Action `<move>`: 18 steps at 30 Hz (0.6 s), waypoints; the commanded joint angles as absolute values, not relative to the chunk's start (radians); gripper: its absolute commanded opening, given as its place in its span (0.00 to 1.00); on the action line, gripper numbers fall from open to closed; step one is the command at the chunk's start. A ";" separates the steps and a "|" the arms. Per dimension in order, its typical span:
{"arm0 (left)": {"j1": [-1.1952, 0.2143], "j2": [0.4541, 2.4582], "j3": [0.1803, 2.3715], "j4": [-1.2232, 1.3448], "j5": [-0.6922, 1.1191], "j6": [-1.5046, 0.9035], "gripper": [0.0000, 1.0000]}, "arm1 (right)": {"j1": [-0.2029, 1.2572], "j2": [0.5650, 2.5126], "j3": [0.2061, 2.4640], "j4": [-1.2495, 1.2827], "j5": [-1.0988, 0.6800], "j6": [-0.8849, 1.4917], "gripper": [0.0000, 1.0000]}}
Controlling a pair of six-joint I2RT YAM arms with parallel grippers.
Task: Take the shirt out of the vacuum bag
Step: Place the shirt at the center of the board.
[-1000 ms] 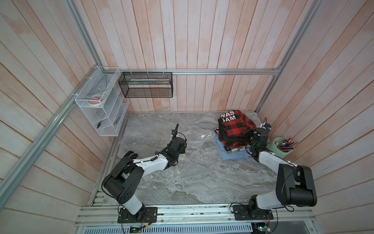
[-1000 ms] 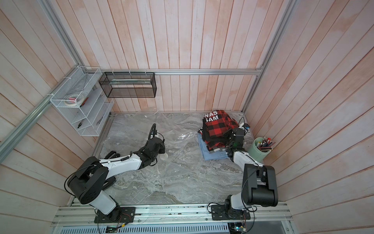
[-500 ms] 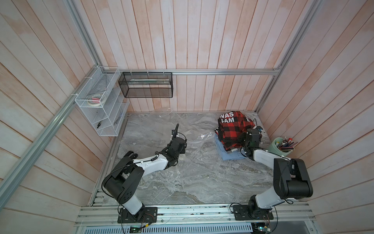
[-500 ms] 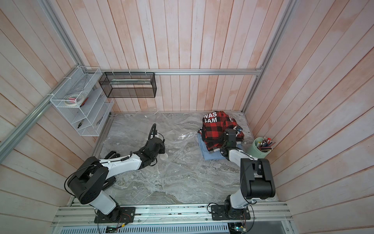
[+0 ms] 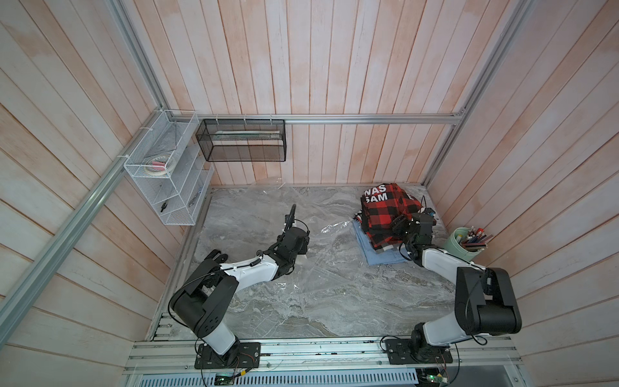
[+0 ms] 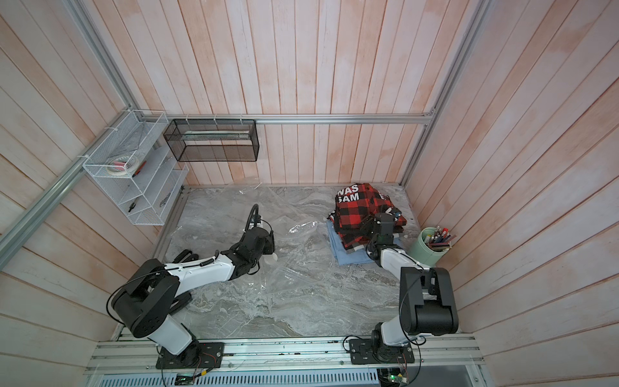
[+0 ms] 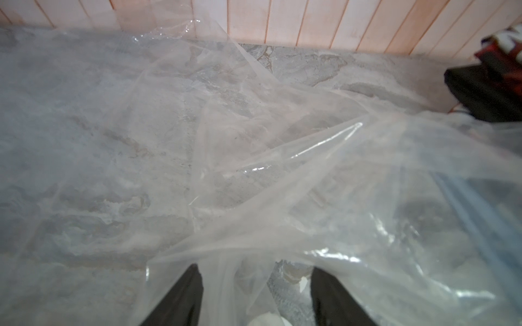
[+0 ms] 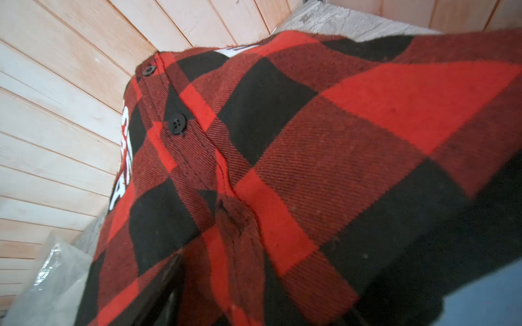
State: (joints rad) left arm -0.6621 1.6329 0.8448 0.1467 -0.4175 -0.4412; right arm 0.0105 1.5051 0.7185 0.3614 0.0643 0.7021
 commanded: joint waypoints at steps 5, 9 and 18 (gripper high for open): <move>-0.660 1.591 0.838 0.181 -0.430 -0.400 1.00 | 0.016 1.388 0.724 0.338 0.062 0.683 0.98; -0.661 1.544 0.837 0.231 -0.386 -0.368 1.00 | 0.045 1.312 0.743 0.287 0.112 0.658 0.98; -0.664 1.279 0.726 0.418 -0.203 -0.379 1.00 | 0.192 1.146 0.744 0.180 0.345 0.563 0.98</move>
State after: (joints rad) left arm -0.6621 1.3540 0.7723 0.3035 -0.2932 -0.3851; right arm 0.1623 1.1835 0.7448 0.2359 0.2157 0.6186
